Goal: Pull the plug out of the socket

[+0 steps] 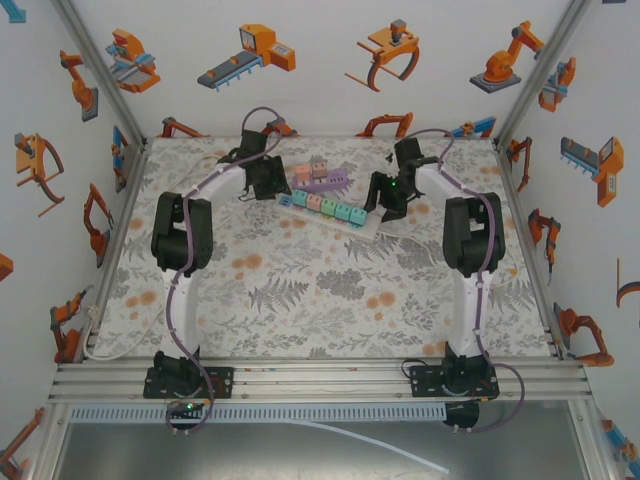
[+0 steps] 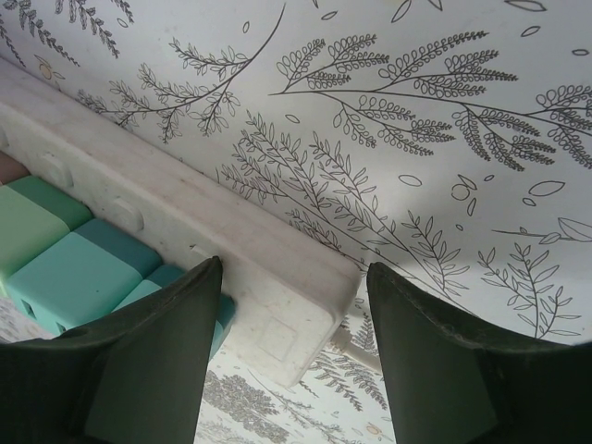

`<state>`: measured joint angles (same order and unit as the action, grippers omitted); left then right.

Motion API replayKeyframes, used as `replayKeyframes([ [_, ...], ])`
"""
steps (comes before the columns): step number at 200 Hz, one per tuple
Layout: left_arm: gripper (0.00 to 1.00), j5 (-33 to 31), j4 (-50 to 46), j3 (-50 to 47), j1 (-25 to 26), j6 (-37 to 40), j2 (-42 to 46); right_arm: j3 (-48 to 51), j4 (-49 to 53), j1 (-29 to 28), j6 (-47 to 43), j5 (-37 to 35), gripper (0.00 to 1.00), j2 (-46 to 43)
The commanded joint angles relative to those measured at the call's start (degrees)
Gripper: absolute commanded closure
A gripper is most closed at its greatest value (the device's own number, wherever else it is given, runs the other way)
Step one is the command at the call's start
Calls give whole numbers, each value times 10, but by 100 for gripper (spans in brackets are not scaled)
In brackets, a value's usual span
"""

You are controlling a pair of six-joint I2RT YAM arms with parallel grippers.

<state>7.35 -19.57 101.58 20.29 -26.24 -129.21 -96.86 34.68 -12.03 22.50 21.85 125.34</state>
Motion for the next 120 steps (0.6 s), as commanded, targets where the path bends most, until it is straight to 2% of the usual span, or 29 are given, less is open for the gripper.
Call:
replayKeyframes([
  [1, 53, -26, -41, -48, 4, 19, 13, 8, 38, -11, -13, -3, 41, -19],
  [51, 59, -52, -42, -158, 13, 13, 75, 11, 48, -12, -14, -10, 41, -26],
  [120, 60, -34, -37, -310, 21, -40, 182, 49, 57, -13, -25, -5, 42, -52],
])
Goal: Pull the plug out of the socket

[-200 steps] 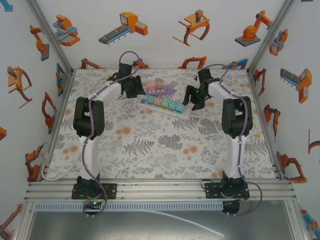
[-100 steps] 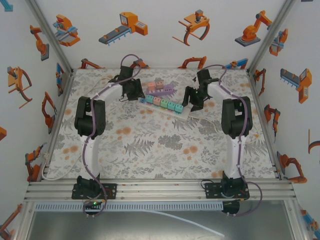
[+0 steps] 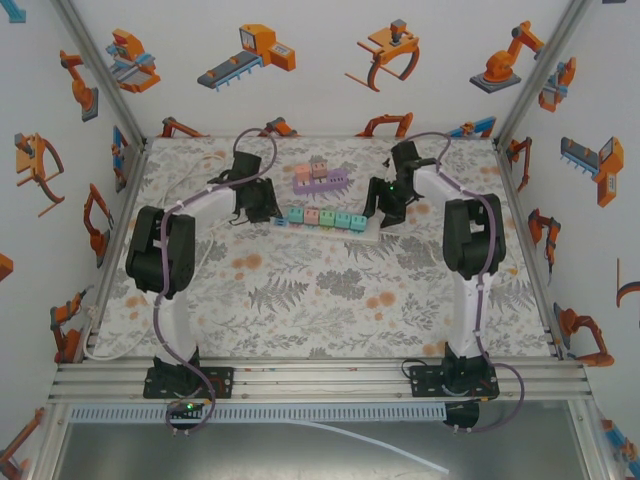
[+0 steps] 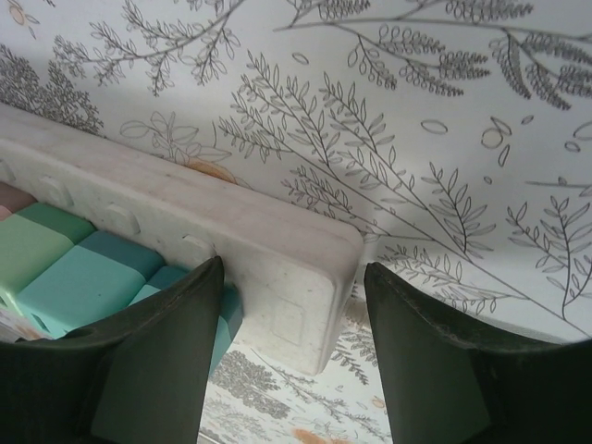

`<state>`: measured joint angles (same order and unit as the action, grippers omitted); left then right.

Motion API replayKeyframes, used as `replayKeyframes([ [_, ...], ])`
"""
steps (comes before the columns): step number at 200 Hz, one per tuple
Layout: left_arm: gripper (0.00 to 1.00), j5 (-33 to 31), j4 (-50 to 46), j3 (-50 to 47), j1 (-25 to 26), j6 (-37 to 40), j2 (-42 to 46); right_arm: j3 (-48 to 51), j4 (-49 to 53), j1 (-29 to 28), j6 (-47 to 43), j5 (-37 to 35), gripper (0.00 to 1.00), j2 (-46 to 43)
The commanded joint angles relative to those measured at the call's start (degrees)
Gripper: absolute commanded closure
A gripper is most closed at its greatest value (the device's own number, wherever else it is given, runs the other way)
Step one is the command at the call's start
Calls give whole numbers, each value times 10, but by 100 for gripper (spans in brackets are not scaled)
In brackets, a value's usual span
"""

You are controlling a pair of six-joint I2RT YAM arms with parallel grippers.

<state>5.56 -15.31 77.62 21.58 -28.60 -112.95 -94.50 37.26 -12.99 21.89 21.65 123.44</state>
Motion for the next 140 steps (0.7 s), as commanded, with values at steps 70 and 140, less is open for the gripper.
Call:
replayKeyframes([
  [70, 60, 6, -62, -228, 33, -61, 156, 127, 34, -9, -27, 21, 42, -117],
  [140, 54, -34, -64, -266, 43, -73, 190, 275, -52, -31, 38, 52, 51, -216],
])
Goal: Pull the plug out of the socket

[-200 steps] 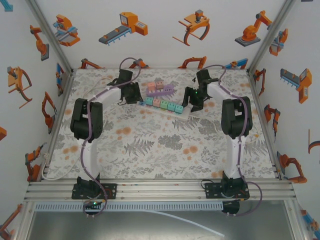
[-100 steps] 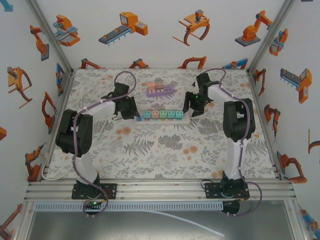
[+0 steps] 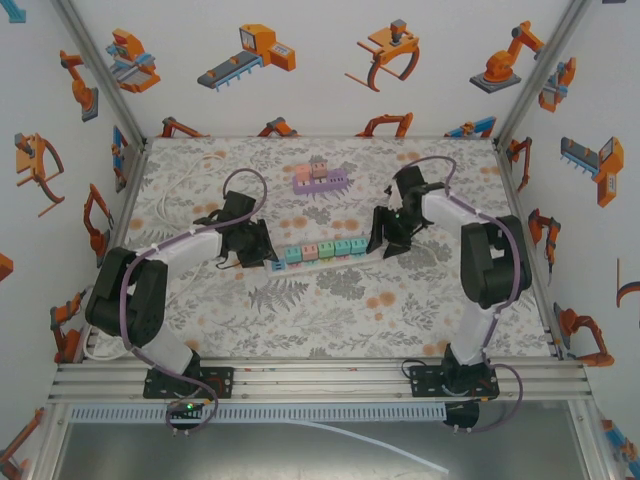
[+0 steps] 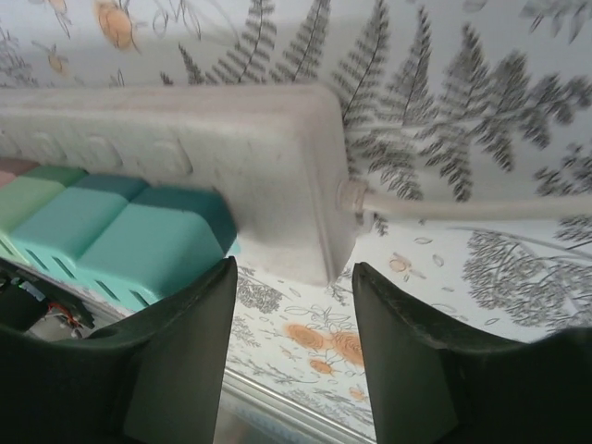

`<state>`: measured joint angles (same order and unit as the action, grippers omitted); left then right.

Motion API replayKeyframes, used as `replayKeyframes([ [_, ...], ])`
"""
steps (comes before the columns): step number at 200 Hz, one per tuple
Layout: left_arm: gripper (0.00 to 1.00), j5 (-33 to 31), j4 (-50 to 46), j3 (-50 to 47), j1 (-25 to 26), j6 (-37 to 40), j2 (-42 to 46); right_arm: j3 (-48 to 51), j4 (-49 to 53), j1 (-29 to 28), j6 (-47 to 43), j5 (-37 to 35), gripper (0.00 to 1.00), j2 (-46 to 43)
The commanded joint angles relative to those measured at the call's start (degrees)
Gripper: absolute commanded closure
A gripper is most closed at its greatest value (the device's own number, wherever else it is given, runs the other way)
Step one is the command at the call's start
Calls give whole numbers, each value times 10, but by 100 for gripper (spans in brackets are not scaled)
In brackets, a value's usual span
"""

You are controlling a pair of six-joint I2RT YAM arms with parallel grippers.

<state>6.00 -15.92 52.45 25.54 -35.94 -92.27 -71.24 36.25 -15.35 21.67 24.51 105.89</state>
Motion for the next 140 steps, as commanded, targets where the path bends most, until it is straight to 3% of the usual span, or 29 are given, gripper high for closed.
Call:
replayKeyframes([
  [1, 54, -39, -57, -13, 3, 0, -17, 44, -44, -7, 41, 24, 51, -42],
  [59, 49, -62, -58, 9, 2, 3, -27, 139, -118, -16, 88, 6, 55, -111],
  [91, 50, -40, -44, 2, 2, 3, 2, 168, -172, -15, 85, -69, 51, -162],
  [140, 49, -20, -33, -9, 2, 1, 34, 137, -222, -6, 100, -133, 51, -129],
])
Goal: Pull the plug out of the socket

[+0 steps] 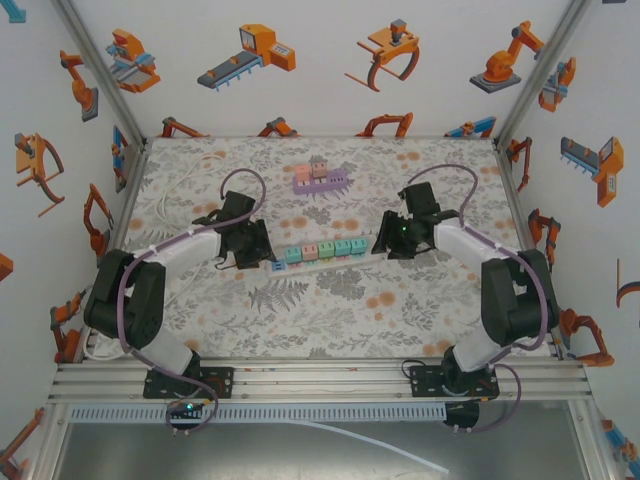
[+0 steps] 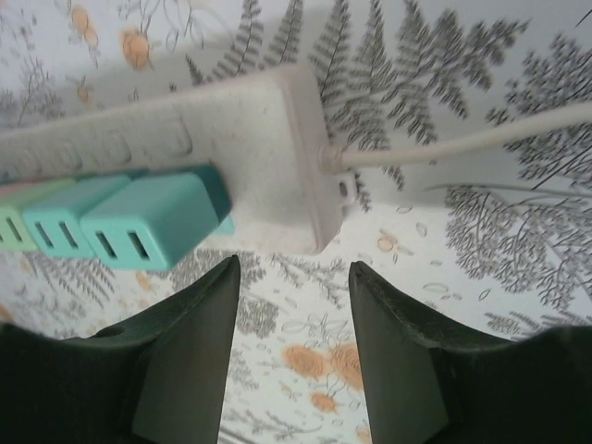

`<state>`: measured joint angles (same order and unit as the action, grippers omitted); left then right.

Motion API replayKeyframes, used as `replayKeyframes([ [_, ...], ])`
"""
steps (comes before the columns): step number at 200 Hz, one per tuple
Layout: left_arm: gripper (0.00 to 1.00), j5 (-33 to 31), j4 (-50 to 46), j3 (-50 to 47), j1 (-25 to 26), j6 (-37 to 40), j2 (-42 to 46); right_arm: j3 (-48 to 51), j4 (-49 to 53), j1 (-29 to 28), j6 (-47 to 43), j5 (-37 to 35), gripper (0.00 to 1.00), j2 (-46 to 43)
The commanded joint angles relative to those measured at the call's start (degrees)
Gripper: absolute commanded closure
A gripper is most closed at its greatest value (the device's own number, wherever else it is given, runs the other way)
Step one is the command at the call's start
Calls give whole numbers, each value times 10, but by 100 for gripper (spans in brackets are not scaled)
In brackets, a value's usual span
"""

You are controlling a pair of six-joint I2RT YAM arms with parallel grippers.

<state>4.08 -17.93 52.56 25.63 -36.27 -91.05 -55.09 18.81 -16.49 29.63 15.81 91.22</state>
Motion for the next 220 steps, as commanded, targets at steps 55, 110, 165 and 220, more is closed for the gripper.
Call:
replayKeyframes([
  [55, 51, 22, -7, -8, -1, -3, -10, -8, -98, 8, 77, -4, 63, 70],
  [110, 53, 32, 1, -9, -15, -2, -17, 103, -142, 3, 144, -3, 68, 20],
  [165, 56, 54, 20, -25, -26, -6, -16, 142, -134, -20, 162, -24, 71, -34],
  [220, 55, 54, 8, -27, -29, -4, 10, 85, -75, -20, 131, -38, 64, -76],
])
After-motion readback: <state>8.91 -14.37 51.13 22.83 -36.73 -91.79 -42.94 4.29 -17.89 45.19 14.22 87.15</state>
